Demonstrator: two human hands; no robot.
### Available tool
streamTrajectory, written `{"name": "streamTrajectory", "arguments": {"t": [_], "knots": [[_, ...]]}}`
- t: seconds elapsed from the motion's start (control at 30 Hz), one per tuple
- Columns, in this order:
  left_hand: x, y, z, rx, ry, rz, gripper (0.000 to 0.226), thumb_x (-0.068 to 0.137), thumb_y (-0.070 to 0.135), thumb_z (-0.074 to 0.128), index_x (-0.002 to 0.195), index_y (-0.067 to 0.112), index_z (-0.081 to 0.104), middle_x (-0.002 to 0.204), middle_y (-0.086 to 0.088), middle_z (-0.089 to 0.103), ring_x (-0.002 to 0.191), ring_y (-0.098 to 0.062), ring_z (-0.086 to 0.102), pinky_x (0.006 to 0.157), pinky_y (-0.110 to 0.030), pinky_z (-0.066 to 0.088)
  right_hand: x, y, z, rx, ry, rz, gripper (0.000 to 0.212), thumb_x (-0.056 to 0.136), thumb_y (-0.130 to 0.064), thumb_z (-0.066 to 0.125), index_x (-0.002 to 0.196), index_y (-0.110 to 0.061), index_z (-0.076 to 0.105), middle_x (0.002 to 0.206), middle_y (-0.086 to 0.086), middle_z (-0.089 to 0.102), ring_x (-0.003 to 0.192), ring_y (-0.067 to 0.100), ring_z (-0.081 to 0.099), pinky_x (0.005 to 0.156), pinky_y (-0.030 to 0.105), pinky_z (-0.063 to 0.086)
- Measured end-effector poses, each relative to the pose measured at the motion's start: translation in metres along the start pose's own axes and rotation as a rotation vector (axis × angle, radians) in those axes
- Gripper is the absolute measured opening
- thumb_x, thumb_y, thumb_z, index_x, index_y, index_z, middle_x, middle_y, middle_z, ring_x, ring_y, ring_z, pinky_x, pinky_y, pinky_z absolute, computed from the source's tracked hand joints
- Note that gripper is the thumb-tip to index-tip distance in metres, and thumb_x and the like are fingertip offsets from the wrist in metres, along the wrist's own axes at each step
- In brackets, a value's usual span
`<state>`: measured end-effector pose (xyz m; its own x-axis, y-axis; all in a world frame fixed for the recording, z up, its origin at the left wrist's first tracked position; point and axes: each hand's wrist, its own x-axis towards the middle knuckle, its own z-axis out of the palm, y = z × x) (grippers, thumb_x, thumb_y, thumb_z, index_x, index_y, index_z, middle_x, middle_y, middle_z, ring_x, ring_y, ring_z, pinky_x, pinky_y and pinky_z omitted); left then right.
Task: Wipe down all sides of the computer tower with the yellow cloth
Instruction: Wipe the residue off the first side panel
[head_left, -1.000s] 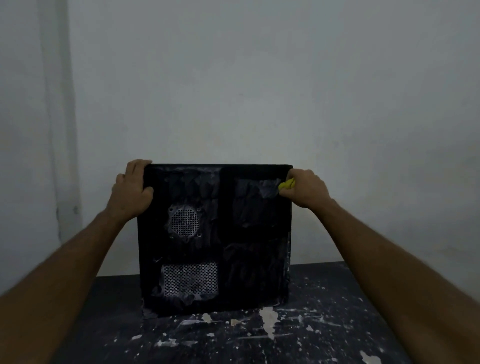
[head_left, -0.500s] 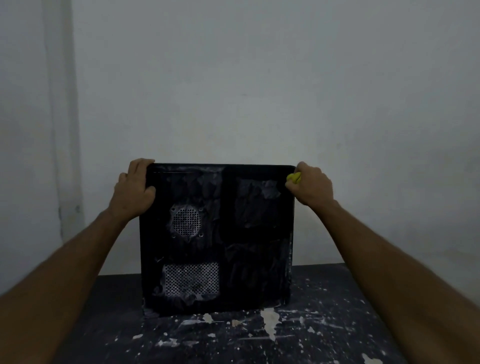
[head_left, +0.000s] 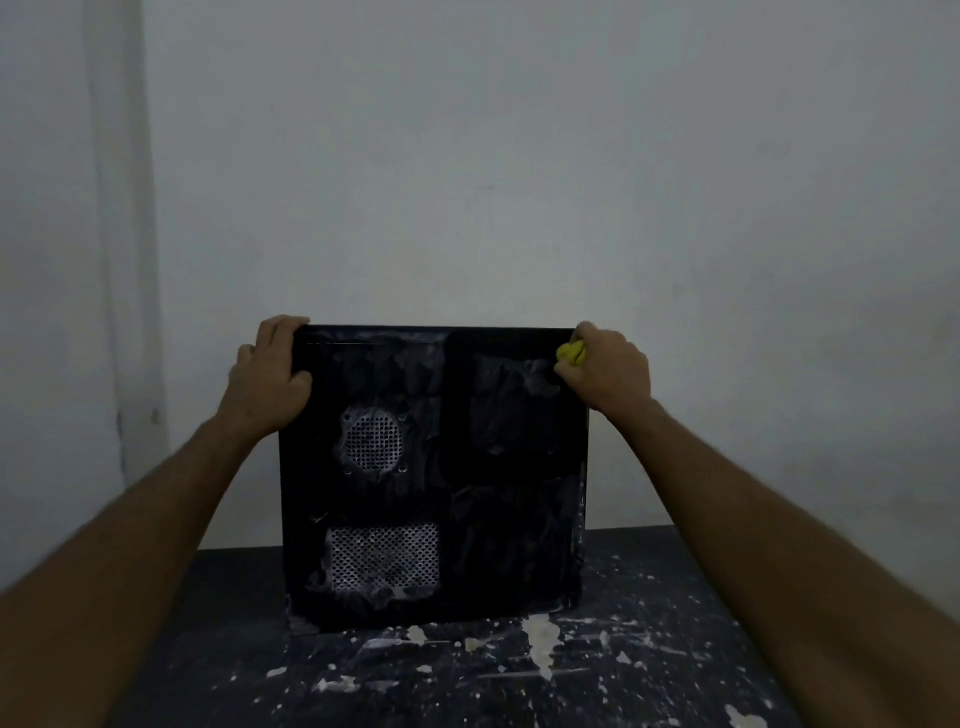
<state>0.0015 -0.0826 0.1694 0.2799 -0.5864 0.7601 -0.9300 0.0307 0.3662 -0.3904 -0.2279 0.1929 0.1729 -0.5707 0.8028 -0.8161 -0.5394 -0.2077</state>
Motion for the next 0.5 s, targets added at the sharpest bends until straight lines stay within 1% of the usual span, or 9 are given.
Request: {"name": "streamTrajectory", "arguments": {"t": [0.03, 0.13, 0.2, 0.23, 0.27, 0.37, 0.4, 0.47, 0.5], "knots": [[0.000, 0.000, 0.000, 0.001, 0.002, 0.003, 0.075, 0.073, 0.028, 0.042, 0.148, 0.024, 0.036, 0.152, -0.002, 0.032, 0.119, -0.048, 0.046, 0.107, -0.060, 0.038, -0.001, -0.002, 0.001, 0.008, 0.000, -0.016, 0.032, 0.083, -0.034, 0.071, 0.107, -0.015, 0.061, 0.099, 0.011, 0.066, 0.089, 0.035, 0.063, 0.066, 0.033, 0.040], [0.000, 0.002, -0.001, -0.002, 0.000, 0.004, 0.075, 0.073, 0.027, 0.042, 0.148, 0.023, 0.036, 0.152, -0.002, 0.033, 0.118, -0.048, 0.046, 0.105, -0.059, 0.039, -0.002, -0.003, 0.002, -0.047, -0.138, -0.070, 0.032, 0.081, -0.038, 0.073, 0.104, -0.018, 0.062, 0.094, 0.006, 0.063, 0.090, 0.033, 0.064, 0.067, 0.032, 0.039], [0.000, 0.001, -0.001, -0.005, 0.002, 0.010, 0.076, 0.073, 0.027, 0.042, 0.148, 0.023, 0.036, 0.152, -0.003, 0.033, 0.119, -0.048, 0.046, 0.105, -0.059, 0.039, 0.001, 0.003, -0.001, -0.025, -0.056, -0.002, 0.035, 0.079, -0.037, 0.074, 0.106, -0.017, 0.063, 0.096, 0.007, 0.063, 0.089, 0.033, 0.063, 0.067, 0.032, 0.039], [0.000, 0.001, 0.000, -0.005, 0.002, 0.013, 0.076, 0.073, 0.027, 0.042, 0.148, 0.023, 0.036, 0.152, -0.003, 0.033, 0.119, -0.048, 0.046, 0.105, -0.059, 0.038, 0.002, 0.004, -0.002, -0.001, -0.007, 0.008, 0.034, 0.080, -0.035, 0.074, 0.107, -0.016, 0.062, 0.098, 0.008, 0.064, 0.089, 0.033, 0.063, 0.067, 0.032, 0.039], [0.000, -0.001, 0.000, -0.003, 0.004, 0.015, 0.075, 0.073, 0.027, 0.042, 0.148, 0.023, 0.035, 0.152, -0.003, 0.033, 0.119, -0.048, 0.047, 0.106, -0.059, 0.038, 0.001, 0.004, -0.002, 0.015, -0.006, -0.021, 0.033, 0.082, -0.033, 0.072, 0.108, -0.017, 0.063, 0.100, 0.009, 0.065, 0.089, 0.033, 0.063, 0.067, 0.033, 0.040], [0.002, -0.004, 0.001, -0.004, -0.003, 0.017, 0.075, 0.073, 0.028, 0.042, 0.148, 0.023, 0.035, 0.152, -0.003, 0.034, 0.120, -0.046, 0.047, 0.106, -0.059, 0.038, -0.003, 0.003, -0.002, -0.044, -0.170, -0.101, 0.029, 0.081, -0.035, 0.073, 0.105, -0.022, 0.064, 0.098, 0.006, 0.065, 0.089, 0.031, 0.064, 0.067, 0.033, 0.043], [0.002, -0.003, 0.001, -0.006, -0.005, 0.017, 0.075, 0.073, 0.028, 0.042, 0.147, 0.024, 0.035, 0.152, -0.003, 0.034, 0.121, -0.046, 0.047, 0.106, -0.059, 0.038, -0.003, 0.005, -0.004, -0.060, -0.155, -0.074, 0.029, 0.080, -0.035, 0.073, 0.104, -0.022, 0.064, 0.096, 0.004, 0.063, 0.087, 0.029, 0.063, 0.067, 0.032, 0.042], [0.002, -0.002, 0.002, -0.013, -0.002, 0.010, 0.075, 0.072, 0.028, 0.042, 0.147, 0.024, 0.035, 0.152, -0.002, 0.033, 0.122, -0.046, 0.047, 0.107, -0.059, 0.038, -0.003, 0.010, -0.005, -0.030, -0.027, -0.016, 0.030, 0.081, -0.033, 0.072, 0.104, -0.018, 0.062, 0.092, 0.003, 0.058, 0.081, 0.026, 0.057, 0.066, 0.032, 0.039], [0.001, -0.002, 0.002, -0.012, 0.002, 0.010, 0.075, 0.073, 0.028, 0.042, 0.148, 0.024, 0.035, 0.153, -0.002, 0.033, 0.122, -0.046, 0.047, 0.107, -0.059, 0.038, -0.004, 0.010, -0.004, -0.012, -0.004, -0.026, 0.030, 0.083, -0.032, 0.071, 0.106, -0.017, 0.061, 0.093, 0.003, 0.058, 0.081, 0.027, 0.056, 0.066, 0.032, 0.038]]}}
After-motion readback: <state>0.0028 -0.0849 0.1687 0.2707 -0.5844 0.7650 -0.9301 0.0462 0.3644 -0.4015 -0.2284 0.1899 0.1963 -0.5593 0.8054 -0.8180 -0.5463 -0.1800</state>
